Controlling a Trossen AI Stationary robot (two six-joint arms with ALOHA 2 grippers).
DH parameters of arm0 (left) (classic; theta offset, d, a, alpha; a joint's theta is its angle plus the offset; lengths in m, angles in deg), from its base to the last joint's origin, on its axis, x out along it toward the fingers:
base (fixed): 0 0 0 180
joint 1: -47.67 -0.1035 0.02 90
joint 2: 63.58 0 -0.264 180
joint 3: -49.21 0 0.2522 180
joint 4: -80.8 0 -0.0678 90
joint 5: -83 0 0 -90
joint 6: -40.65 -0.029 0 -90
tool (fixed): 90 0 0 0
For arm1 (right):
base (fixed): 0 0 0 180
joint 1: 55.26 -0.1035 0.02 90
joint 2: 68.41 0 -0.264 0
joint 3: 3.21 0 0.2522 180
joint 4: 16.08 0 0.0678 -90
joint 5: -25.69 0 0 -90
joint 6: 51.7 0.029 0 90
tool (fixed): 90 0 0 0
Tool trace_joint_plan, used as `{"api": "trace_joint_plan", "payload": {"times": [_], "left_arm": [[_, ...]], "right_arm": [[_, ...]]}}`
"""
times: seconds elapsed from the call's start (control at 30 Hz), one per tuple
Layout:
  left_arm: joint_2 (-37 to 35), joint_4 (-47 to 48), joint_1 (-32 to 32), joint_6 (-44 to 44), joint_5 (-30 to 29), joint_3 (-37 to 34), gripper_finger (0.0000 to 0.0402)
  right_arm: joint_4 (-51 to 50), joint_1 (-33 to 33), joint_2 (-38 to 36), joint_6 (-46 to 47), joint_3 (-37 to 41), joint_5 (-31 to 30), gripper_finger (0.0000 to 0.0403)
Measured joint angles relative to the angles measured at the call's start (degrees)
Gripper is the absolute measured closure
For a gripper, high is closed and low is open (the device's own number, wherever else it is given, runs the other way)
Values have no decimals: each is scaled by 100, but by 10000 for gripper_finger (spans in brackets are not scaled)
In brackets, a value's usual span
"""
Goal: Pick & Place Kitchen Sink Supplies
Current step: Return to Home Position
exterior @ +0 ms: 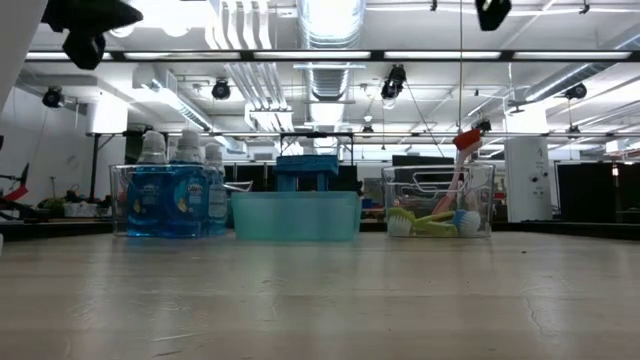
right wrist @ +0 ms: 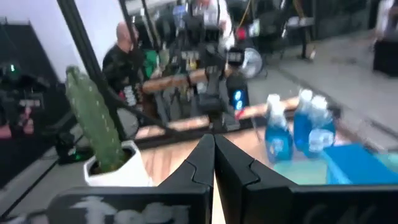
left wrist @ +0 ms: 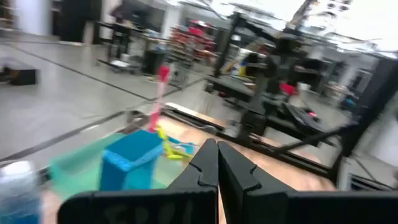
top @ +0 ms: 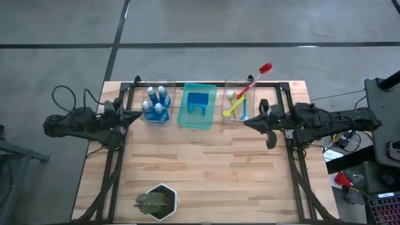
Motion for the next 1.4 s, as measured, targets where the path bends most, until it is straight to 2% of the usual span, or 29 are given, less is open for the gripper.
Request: {"api": "trace_joint_plan", "payload": {"times": [0.07, 0.37, 0.43, 0.73, 0.97, 1.13, 1.4], "left_arm": [[-66, -28, -1, 8, -170, -88, 401], [-437, -2, 0, -274, -181, -576, 401], [-526, -2, 0, -500, -181, -732, 401], [-1058, 93, 0, -518, -179, -1140, 401], [-1056, 254, 6, -640, -130, -1053, 401], [-1058, 277, 4, -558, -43, -1169, 401], [-1061, -1134, 2, -622, 186, -1964, 401]], "right_arm": [[73, -217, -277, -162, 236, -283, 394], [55, -885, -968, -225, 1130, -1458, 394], [46, -895, -1041, -226, 1288, -1484, 394], [58, -983, -1371, -323, 1738, -1416, 394], [94, -983, -2211, -382, 2243, -1103, 394], [514, -980, -2877, -472, 2699, -1061, 394], [493, -980, -3715, -424, 3208, -924, 394]]}}
